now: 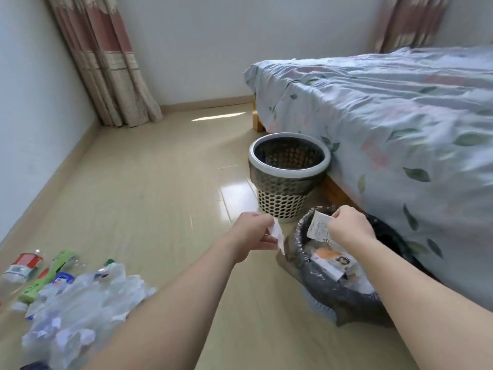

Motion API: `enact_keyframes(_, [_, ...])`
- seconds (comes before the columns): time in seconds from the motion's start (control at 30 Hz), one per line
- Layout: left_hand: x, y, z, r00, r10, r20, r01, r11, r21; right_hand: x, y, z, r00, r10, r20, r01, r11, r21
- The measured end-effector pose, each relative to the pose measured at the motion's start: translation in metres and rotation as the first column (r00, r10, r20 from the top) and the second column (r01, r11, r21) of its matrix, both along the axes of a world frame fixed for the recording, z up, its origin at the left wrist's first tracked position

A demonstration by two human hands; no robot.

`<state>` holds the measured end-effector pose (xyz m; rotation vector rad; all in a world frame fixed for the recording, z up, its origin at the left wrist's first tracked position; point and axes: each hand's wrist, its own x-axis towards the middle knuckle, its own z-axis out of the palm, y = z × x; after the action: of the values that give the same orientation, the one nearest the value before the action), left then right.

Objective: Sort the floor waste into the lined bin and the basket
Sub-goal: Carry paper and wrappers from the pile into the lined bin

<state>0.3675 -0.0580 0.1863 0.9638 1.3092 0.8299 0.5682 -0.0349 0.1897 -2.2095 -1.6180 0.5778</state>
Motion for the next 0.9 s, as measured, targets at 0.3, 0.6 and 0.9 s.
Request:
enact_keyframes(0.3, [0.109,0.025,-0.028,0.993,-0.062,-0.101,0.054,0.995,-0.082,0.066,0.004,-0.018,0.992,-0.115,0.049,0.121,0.982,-0.148])
enact_keyframes(0.6, [-0.071,0.011,0.005,0.909,0.135,-0.396,-0.137,0.99,0.022,-0.085,0.013,-0.005,0.958,0.284,0.033,-0.286,0.95,0.126])
enact_keyframes(0.9, [-0.342,-0.125,-0.035,0.706,0.266,-0.657,-0.397,0.916,-0.057,-0.335,-0.074,-0.047,0.576,0.817,0.003,-0.815,0.574,0.083])
